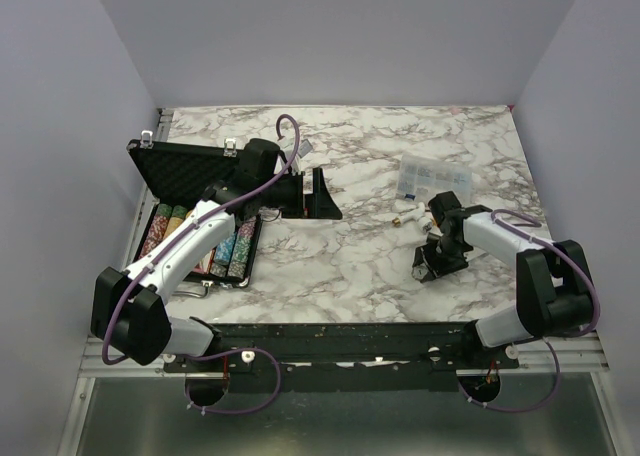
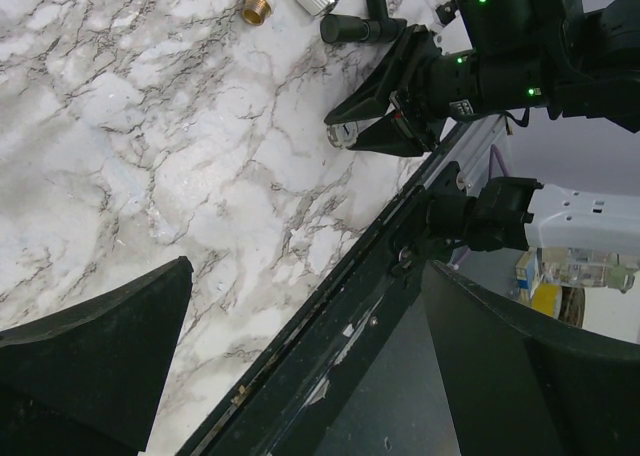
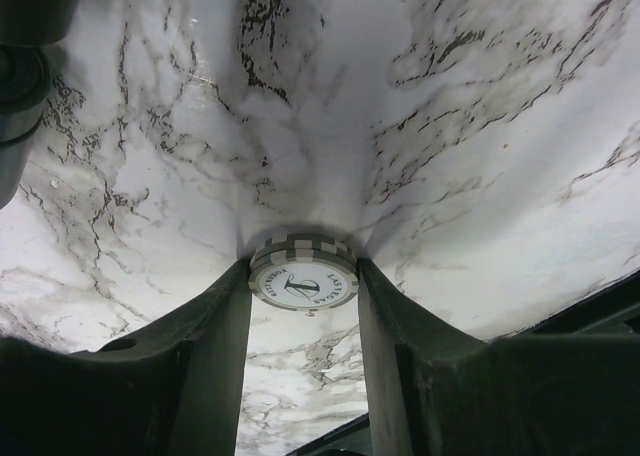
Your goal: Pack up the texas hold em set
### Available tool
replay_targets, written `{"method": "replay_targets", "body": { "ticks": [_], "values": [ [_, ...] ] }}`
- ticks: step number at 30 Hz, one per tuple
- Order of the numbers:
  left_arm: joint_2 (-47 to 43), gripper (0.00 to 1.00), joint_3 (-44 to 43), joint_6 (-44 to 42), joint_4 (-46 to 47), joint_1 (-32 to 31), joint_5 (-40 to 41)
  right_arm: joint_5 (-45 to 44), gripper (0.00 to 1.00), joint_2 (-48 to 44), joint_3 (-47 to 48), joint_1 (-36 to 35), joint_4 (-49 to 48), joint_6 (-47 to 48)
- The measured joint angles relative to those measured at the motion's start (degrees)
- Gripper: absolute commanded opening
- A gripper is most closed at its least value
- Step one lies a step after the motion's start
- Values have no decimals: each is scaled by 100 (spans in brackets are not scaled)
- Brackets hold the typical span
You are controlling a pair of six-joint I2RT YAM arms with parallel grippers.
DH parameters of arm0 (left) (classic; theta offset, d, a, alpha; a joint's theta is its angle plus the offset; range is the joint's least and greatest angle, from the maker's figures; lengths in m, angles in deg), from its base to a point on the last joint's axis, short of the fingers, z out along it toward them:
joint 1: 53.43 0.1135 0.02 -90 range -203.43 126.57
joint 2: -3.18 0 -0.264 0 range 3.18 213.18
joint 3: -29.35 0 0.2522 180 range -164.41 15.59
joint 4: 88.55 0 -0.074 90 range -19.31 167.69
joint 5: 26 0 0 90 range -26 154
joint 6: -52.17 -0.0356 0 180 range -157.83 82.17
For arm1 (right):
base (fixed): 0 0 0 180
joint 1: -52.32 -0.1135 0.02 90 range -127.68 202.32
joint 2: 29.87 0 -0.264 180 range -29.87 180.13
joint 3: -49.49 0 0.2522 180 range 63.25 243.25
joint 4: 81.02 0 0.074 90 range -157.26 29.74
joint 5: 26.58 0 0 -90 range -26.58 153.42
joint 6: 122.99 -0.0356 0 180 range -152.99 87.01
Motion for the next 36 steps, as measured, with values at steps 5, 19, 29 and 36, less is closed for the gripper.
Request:
{"method": "replay_targets", "body": {
  "ticks": [5,19,29,36],
  "values": [
    [2,96,4,2,35,0,-76,-11,16,26,151,-22,68,133],
    [321,96,181,254,450,0,-474,-127,0,205,656,-55,651,350],
    [761,83,1434,1764,2743,-116,-852,-101,1,4,1458,-57,887,525],
    [1480,67,2063,2865,4704,-734,-208,138,1,186,2190,-66,866,822]
  ]
}}
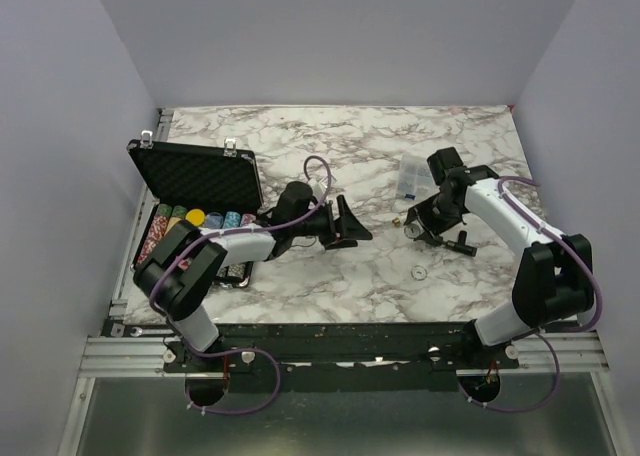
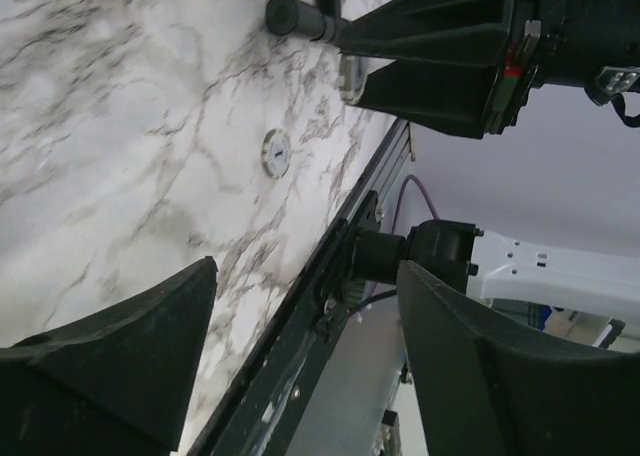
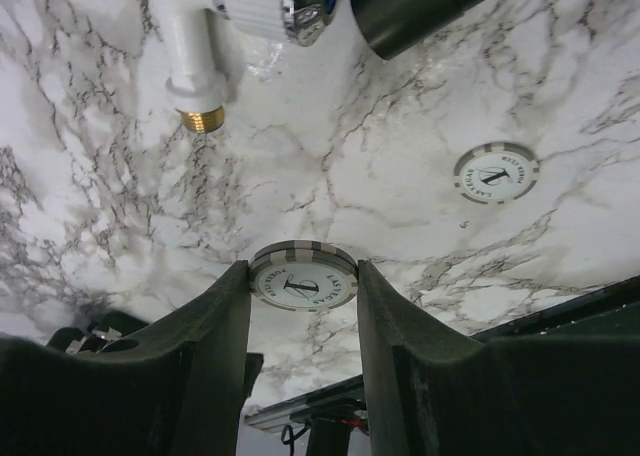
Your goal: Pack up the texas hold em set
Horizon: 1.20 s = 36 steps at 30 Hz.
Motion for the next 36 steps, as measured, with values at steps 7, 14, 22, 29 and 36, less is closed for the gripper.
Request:
{"method": "replay_targets", "body": {
  "ticks": [7,14,22,29,36],
  "values": [
    [914,56,-450,490,1163,-750,787,264,1,87,216,-55,-57,125],
    [1268,47,-951,586,1366,-1058,1458,417,1,33,238,-87,-195,133],
    [1646,40,-1366,699,1381,-1115,1709,529,1,-44,249,-96,-260,133],
    [1718,24,-1517,721,1338,-1141,1777,570,1,-55,249,-96,-319,125],
    [1814,7,-1580,739,1322,-1141,1799,717,1,-94,247,-96,-450,87]
  ]
}}
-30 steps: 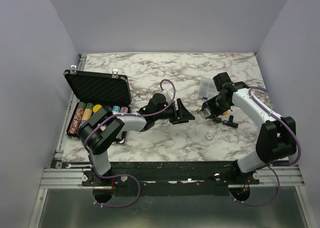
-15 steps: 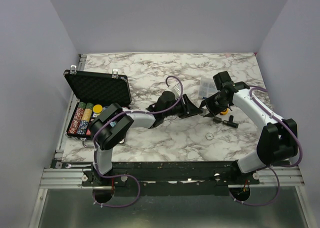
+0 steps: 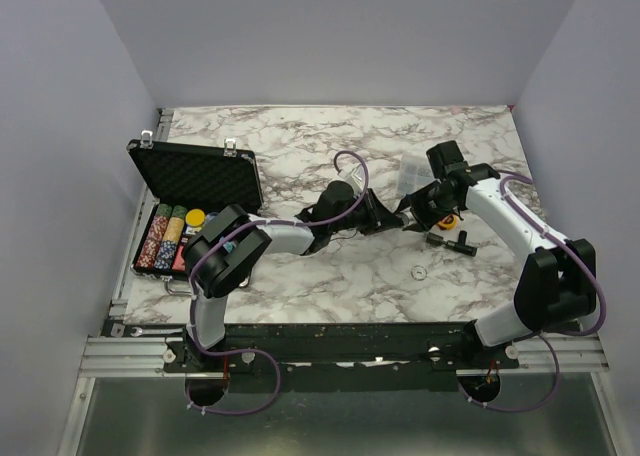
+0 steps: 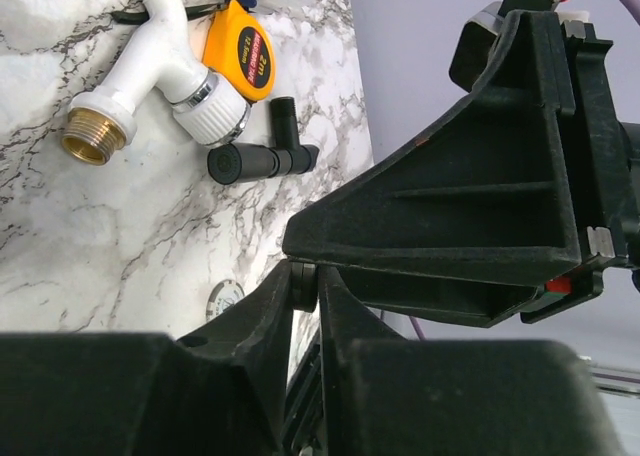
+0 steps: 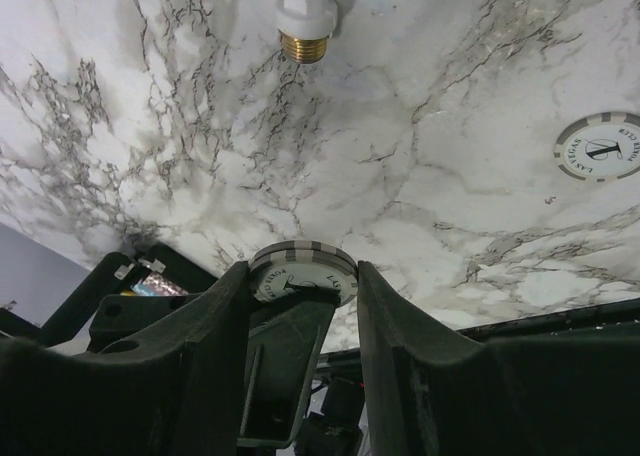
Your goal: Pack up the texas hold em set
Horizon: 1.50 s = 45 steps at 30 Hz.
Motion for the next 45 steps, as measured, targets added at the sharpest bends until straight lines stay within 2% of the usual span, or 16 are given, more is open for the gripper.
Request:
{"method": "replay_targets", "body": {
  "ticks": [1,3,4,5,6,7,8,9,14,21,27,30,32,36,41,45],
  "values": [
    [9,0,0,0,-4,0,0,39,1,0,0,0,-33,0],
    [17,0,-9,15,-4,0,7,57,1,-2,-13,0,-70,0],
    [17,0,-17,22,-9,0,20,76,5,-4,-24,0,-98,2],
    [15,0,-24,20,-13,0,48,103,17,-15,-44,2,-142,9],
    [4,0,-20,17,-17,0,116,116,36,-26,-70,2,-186,24],
    [-22,0,11,15,-26,0,164,133,68,-44,-105,0,-243,66],
    [-55,0,48,13,-33,0,203,166,87,-61,-144,0,-313,114],
    [-105,0,90,11,-46,2,240,192,99,-76,-186,0,-391,186],
    [-765,0,514,-28,-960,136,402,85,100,-155,-269,-11,-669,837],
    [-2321,0,223,-400,-5189,778,1484,-476,100,-157,-310,-9,-776,1694],
    [-3569,0,472,-363,-7921,1727,2461,-632,99,-164,-555,-9,-826,1923],
    [-4393,0,684,-306,-8752,2133,2973,-664,98,-162,-597,-9,-835,1963],
    [-4881,0,765,-275,-9023,2420,3093,-675,98,-153,-601,-9,-839,1982],
    [-5501,0,962,-197,-9311,3624,3158,-682,98,-90,-601,-9,-859,2020],
    [-5163,0,1169,-267,-9278,4478,3038,-704,98,-33,-601,-9,-866,2024],
    [-4881,0,1213,-323,-9186,4787,2817,-852,98,-33,-601,-9,-861,2026]
  ]
}}
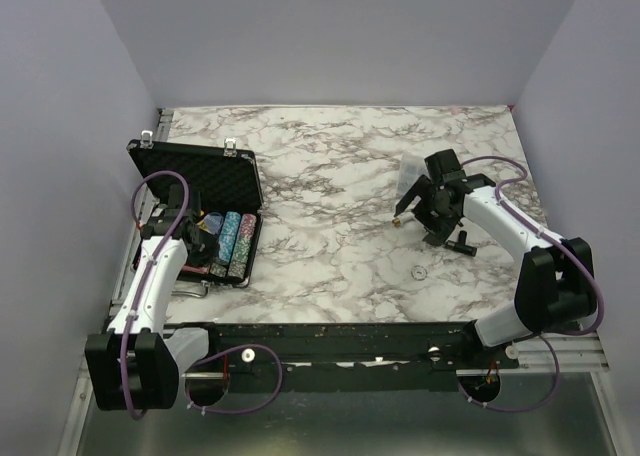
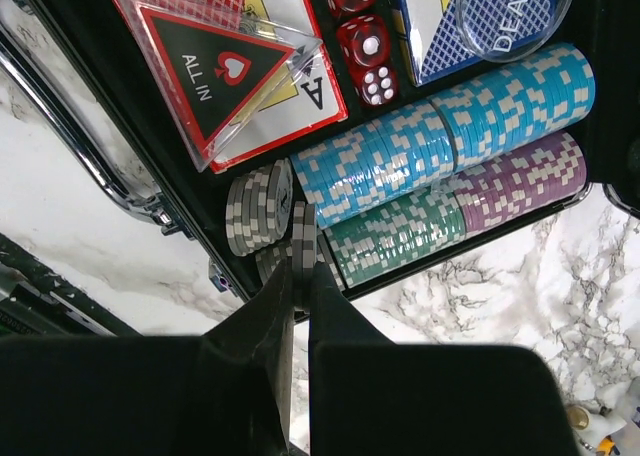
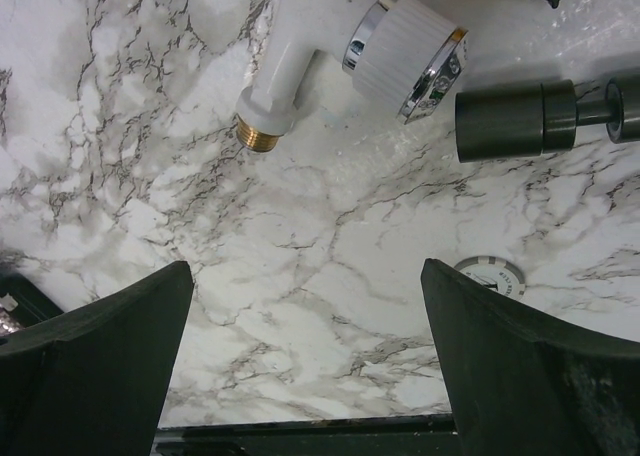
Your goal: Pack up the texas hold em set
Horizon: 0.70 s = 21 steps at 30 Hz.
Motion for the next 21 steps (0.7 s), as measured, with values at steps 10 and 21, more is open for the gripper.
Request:
{"method": "replay_targets", "body": {
  "ticks": [10,21],
  "values": [
    [492,0,81,2,173,151,-201,-131,98,-2,-7,0,0,-2],
    [509,60,396,-4,472,236,-348,-149,98,-13,-37,0,7,-2]
  ]
}}
